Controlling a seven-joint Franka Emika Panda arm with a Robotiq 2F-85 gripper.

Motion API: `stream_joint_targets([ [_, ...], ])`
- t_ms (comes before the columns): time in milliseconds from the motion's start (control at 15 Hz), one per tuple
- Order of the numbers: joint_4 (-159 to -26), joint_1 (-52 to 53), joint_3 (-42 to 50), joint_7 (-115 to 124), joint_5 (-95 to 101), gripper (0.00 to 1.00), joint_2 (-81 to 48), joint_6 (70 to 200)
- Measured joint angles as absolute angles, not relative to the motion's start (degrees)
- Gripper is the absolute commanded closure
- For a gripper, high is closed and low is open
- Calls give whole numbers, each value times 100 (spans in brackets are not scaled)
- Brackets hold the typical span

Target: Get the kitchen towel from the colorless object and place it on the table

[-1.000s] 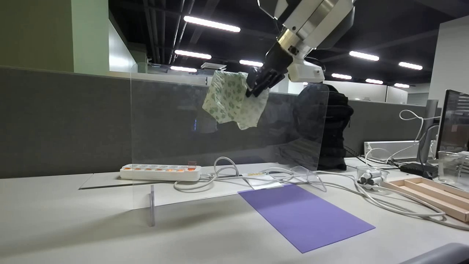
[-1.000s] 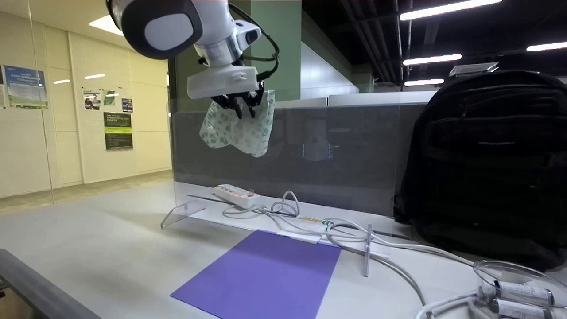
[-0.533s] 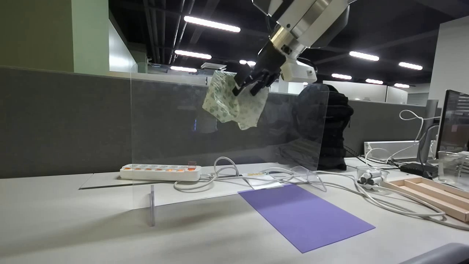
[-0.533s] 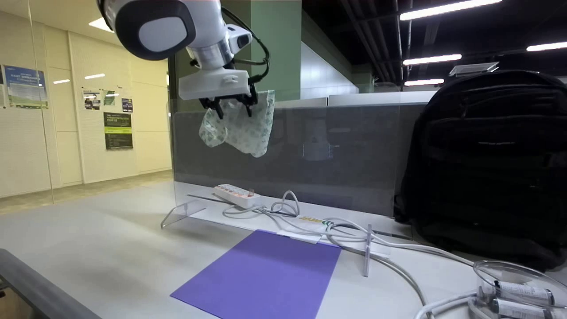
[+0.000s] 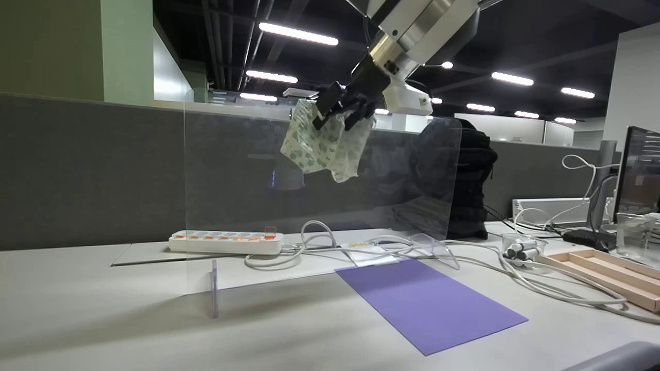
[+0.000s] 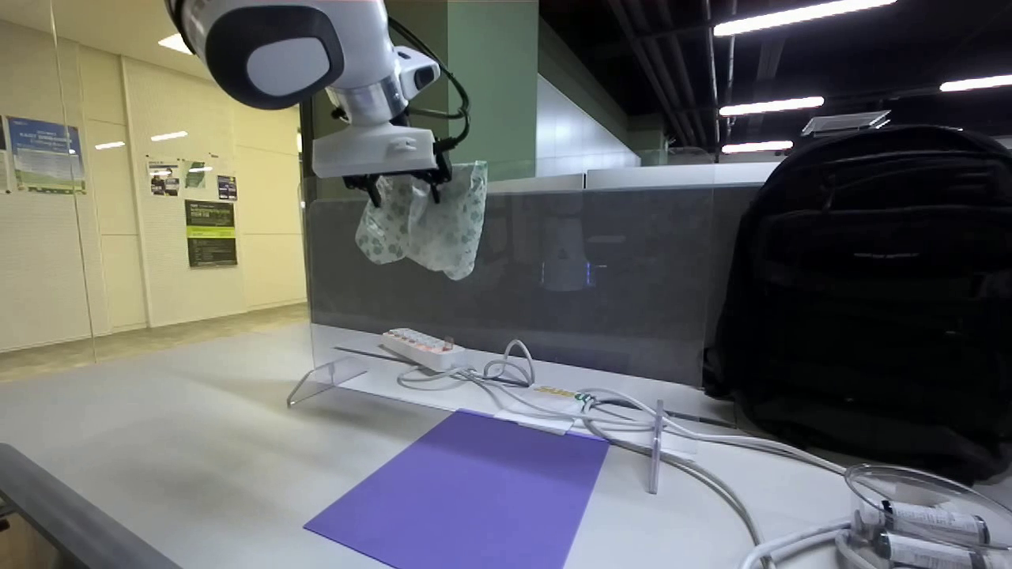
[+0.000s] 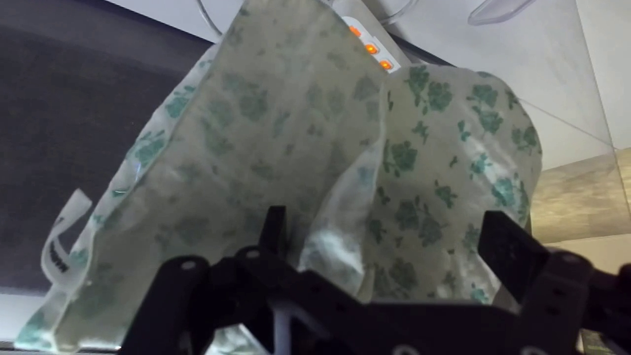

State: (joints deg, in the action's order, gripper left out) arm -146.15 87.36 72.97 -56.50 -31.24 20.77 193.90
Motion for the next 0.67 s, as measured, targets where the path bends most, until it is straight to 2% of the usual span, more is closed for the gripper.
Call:
stream_joint_targets([
  [667,-14513,9217,7798,-5650,-3124,97,2306,19751],
])
